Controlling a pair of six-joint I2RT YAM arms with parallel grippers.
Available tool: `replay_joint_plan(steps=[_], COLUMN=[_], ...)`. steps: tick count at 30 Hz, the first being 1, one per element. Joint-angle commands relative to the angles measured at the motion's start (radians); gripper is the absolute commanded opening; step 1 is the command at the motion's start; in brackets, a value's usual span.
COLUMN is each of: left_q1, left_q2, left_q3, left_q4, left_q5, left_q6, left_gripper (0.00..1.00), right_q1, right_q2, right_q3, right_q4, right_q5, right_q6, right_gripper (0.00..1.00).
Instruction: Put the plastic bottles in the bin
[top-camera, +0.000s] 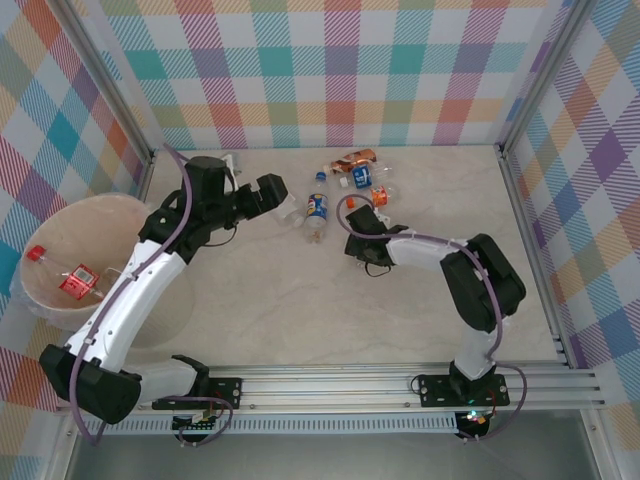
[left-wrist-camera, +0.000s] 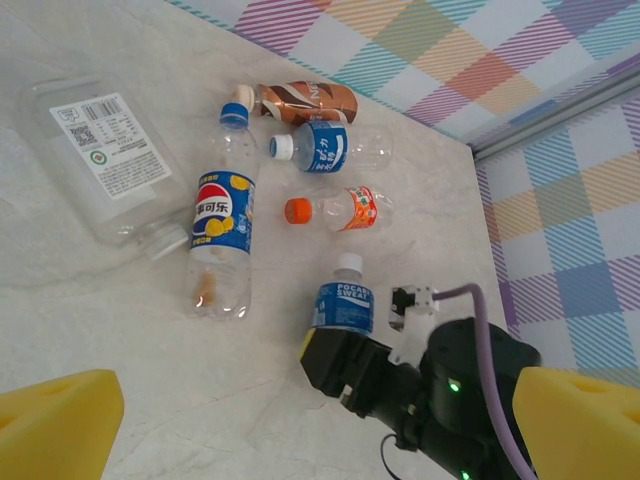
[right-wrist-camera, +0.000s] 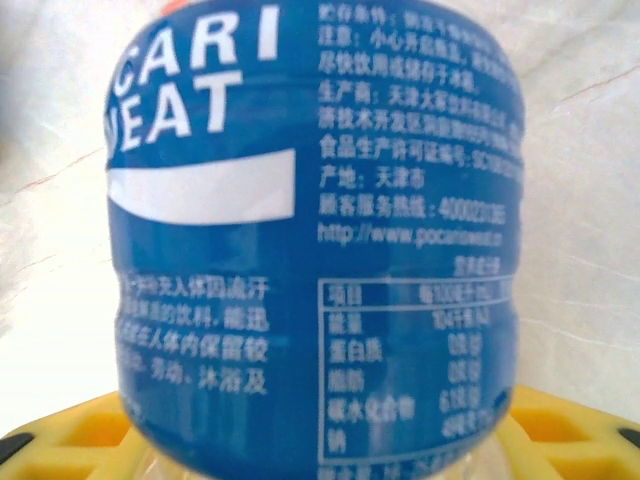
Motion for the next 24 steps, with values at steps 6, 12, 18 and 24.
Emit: replay_joint_plan(steps=[6,12,18,24], left_q1=[-0.057,-0.102,-0.191,-0.264], left_q2=[0.087,0.161,0.247,0.321], left_q3=[0.076,0.081,0.107,0.128], left_q4=[0.027,0.128,0.252,0.324], left_q5=[0.013,0.174,0.285,0.287], left_q6=[0.002,-0.014,0.007,-0.001], left_gripper=[1.00,1.00,1.00,1.00], right_q1=[0.003,0.006,0.005,0.004], right_q2=[-0.282,-0.505,-0.660,-0.694], right_q3=[-0.152,-0.295,-0.368,-0.387], right_q4=[0.228,0.371,0.439,0.457], right_q5=[-0.059,-0.147,-0.378,-0.458], right_q6=[-0.227,-0.352,-0.471,-0.472], right_gripper=[0.41,0.37,0.41,0.37])
